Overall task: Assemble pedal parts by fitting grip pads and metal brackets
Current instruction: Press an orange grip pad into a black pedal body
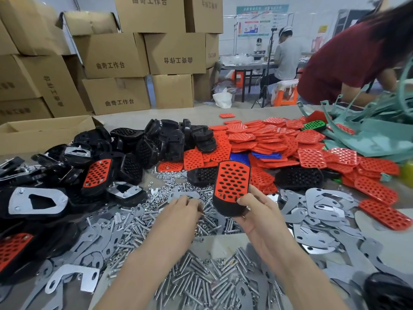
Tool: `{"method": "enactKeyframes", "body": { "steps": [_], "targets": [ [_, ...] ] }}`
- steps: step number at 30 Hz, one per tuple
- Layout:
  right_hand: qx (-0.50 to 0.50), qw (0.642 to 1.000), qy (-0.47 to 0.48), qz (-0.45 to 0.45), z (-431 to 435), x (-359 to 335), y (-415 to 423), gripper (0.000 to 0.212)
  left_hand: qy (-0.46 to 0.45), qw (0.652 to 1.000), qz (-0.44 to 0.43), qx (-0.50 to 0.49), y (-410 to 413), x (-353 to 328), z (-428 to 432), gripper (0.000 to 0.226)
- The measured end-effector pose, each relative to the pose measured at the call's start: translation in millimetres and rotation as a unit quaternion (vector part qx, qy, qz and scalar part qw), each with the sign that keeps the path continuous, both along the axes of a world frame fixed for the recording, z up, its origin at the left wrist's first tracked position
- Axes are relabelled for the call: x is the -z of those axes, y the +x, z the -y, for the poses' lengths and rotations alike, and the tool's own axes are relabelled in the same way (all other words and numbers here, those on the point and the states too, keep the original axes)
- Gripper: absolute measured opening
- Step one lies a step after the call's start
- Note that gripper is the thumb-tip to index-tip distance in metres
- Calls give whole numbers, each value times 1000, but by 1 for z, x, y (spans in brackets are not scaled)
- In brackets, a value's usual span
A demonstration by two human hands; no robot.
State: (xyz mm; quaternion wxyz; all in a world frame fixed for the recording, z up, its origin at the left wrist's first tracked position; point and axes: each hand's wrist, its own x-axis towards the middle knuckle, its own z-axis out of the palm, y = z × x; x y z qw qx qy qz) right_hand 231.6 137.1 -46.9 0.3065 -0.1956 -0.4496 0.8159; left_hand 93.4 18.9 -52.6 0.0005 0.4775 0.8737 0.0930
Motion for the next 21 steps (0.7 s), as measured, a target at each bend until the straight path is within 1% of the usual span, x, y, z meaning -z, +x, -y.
{"method": "enactKeyframes", "body": {
  "steps": [3, 7, 12, 15, 18, 19, 21],
  "targets": [
    [16, 1000, -20, 19, -2, 1, 0, 37, 26, 999, 31, -2, 0, 1, 4, 26],
    [29, 998, -53, 19, -4, 0, -2, 30, 57, 997, 45, 7, 0, -3, 11, 23],
    [31, 994, -100, 12, -4, -1, -2, 29, 102, 992, 78, 5, 3, -1, 20, 21],
    [31, 995, -94, 10, -4, -1, -2, 28, 123, 989, 81, 6, 5, 5, 24, 22],
    [32, 997, -71, 15, -6, -1, -1, 27, 134, 988, 72, 18, 6, 4, 26, 34],
    [38, 997, -64, 18, -7, -1, -1, 26, 129, 989, 66, 24, 6, 4, 26, 38],
    [49, 997, -47, 23, -7, 0, 0, 24, 103, 993, 48, 26, 7, 4, 25, 38]
  ]
}}
